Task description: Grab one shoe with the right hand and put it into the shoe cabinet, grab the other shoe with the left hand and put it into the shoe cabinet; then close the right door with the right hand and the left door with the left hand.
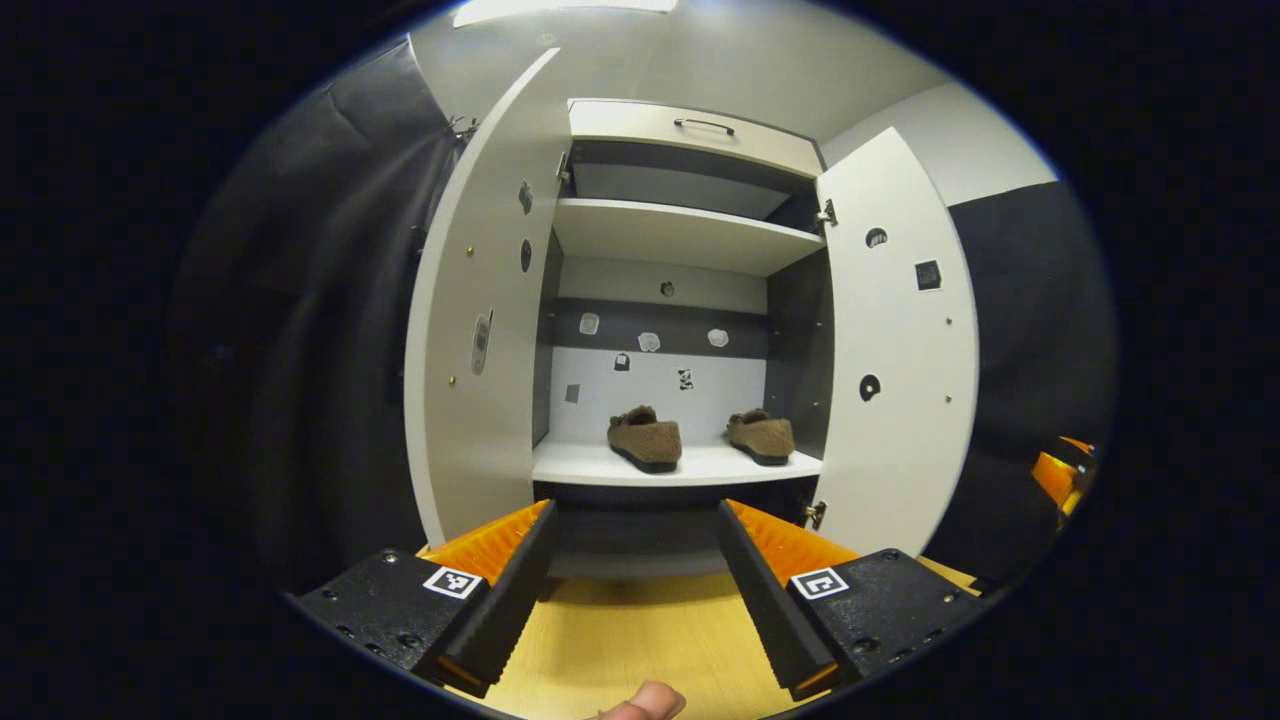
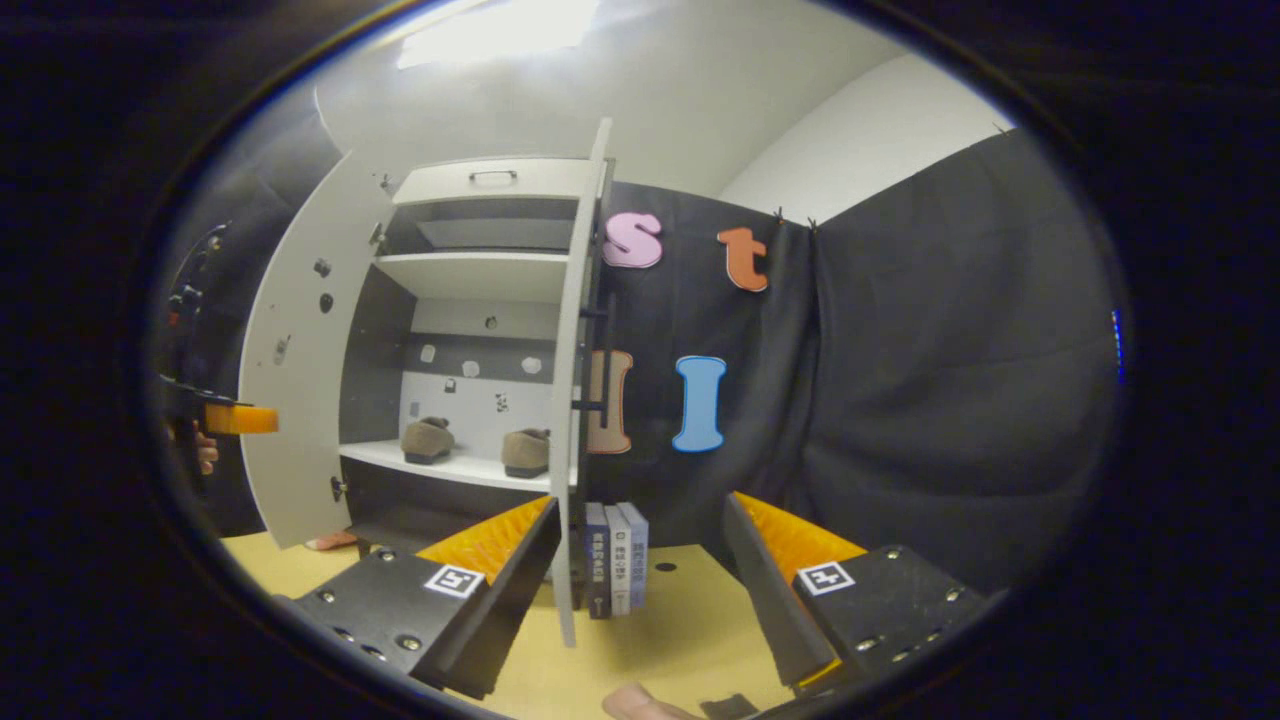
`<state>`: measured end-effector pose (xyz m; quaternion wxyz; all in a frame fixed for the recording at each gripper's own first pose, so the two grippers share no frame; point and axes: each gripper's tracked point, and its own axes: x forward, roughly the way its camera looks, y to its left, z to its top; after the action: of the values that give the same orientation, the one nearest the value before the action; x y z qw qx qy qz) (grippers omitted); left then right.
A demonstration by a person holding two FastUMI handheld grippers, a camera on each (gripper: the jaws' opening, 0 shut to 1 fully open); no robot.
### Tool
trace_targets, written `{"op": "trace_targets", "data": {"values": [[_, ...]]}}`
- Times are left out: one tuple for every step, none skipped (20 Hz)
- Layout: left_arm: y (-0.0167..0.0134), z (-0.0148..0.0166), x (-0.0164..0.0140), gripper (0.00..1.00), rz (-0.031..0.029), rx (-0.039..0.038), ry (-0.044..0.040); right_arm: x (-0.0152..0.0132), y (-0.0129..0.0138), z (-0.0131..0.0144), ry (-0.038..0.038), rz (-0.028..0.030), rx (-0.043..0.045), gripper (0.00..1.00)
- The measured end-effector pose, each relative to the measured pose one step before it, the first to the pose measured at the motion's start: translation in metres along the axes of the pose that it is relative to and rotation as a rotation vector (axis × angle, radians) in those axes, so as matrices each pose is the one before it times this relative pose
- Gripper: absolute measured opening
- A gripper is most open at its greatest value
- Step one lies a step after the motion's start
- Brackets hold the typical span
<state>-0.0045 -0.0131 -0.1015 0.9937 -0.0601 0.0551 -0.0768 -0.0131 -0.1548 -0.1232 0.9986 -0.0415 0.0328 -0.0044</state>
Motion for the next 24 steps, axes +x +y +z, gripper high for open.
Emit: {"op": "trace_targets", "data": {"values": [[0.00014,-0.00031,-0.00808,0.96,-0.00795,-0.00090,-0.00905,0.00727,-0.01426,0.00140,0.01533,0.00606,0.00293,0.98],[0.00042,-0.00013,-0.00493,0.96,-0.00147,-0.00193,-0.00951,0.01132,-0.01808,0.00402,0.00692,-0.00252,0.00017,0.99],[-0.00027,0.00009,-0.00489,0.96,-0.00567,0.00140,-0.00611,0.01191,-0.01707,0.00504,-0.00022,0.00017,0.00418,0.98],[-0.00219,0.00069,-0.00179,0.94,-0.01274,-0.00266,-0.00298,0.01211,-0.01197,0.00538,-0.00185,0.01453,0.00209,0.98],[-0.00424,-0.00122,-0.00322,0.96,-0.01677,-0.00670,0.00366,0.01262,-0.01097,0.00385,0.00220,0.01037,0.01019,0.98],[-0.00307,-0.00099,-0.00260,0.96,-0.01772,-0.00430,0.00021,0.01508,-0.00867,0.00446,-0.00597,0.01641,0.00880,0.98],[-0.00282,-0.00020,-0.00069,0.96,-0.01752,0.00222,0.00281,0.01537,-0.00690,0.00453,-0.00749,0.01905,0.00994,0.98],[-0.00049,0.00082,-0.00403,0.96,-0.00932,0.00749,-0.00104,0.01541,-0.00342,0.00043,-0.00193,0.02882,0.00582,0.98],[0.00265,-0.00205,-0.00192,0.96,-0.00003,-0.00030,0.00462,0.01662,-0.00520,0.00023,0.00649,0.01433,0.00811,0.98],[0.00166,-0.00421,-0.00352,0.93,-0.00284,-0.00039,0.01294,0.01426,-0.00562,-0.00199,0.01452,0.01189,0.00584,0.99],[0.00076,-0.00544,-0.00292,0.96,-0.00572,-0.00010,0.01213,0.01390,-0.00181,-0.00162,0.01579,0.01661,0.00702,0.98],[0.00146,-0.00193,-0.00289,0.96,-0.00281,-0.00404,0.00374,0.01305,-0.00048,0.00066,0.00824,0.00817,0.00506,0.99],[0.00243,-0.00052,-0.00167,0.97,-0.00423,0.00146,-0.00019,0.01019,-0.00156,0.00240,-0.00051,-0.00129,0.00087,0.98],[0.00340,-0.00001,-0.00234,0.96,0.00097,-0.00020,-0.00125,0.01260,-0.00082,0.00311,-0.00075,-0.00773,-0.00365,0.98],[0.00447,0.00134,-0.00189,0.96,0.00764,0.00481,-0.00524,0.00950,0.00391,0.00236,0.00076,0.00077,0.00675,0.99],[0.00498,0.00186,-0.00206,0.93,0.00818,0.00698,-0.00600,0.00938,0.01069,0.00138,0.00585,0.01370,0.01426,0.98],[0.00429,0.00168,-0.00258,0.96,0.00872,0.00581,-0.00685,0.00939,0.01061,0.00062,0.01234,0.01517,0.00302,0.98],[0.00412,0.00142,-0.00275,0.96,0.00871,0.00385,-0.00391,0.00745,0.00822,0.00025,0.01257,0.01245,-0.01401,0.98],[0.00314,-0.00022,-0.00081,0.96,0.00427,0.00151,-0.00358,0.00518,0.01078,0.00305,0.00353,0.02001,-0.01869,0.98],[0.00196,-0.00083,-0.00083,0.96,-0.00140,0.00120,-0.00132,0.00408,0.01247,0.00386,-0.00049,0.02316,-0.01284,0.99],[0.00066,-0.00186,-0.00068,0.96,-0.00356,0.00022,0.00214,0.00374,0.01331,0.00406,-0.00250,0.02538,-0.01058,0.98],[0.00054,-0.00064,-0.00219,0.93,-0.00410,-0.00109,0.00170,0.00316,0.01133,0.00313,-0.00478,0.02043,-0.02097,0.98],[0.00145,-0.00178,-0.00047,0.96,-0.00514,0.00085,0.00122,0.00413,0.00860,0.00309,0.00067,0.00785,-0.01792,0.99],[0.00035,0.00167,-0.00070,0.96,-0.00526,0.00048,-0.00483,0.00279,0.01824,-0.00252,0.01720,0.03971,0.00994,0.98]]}}
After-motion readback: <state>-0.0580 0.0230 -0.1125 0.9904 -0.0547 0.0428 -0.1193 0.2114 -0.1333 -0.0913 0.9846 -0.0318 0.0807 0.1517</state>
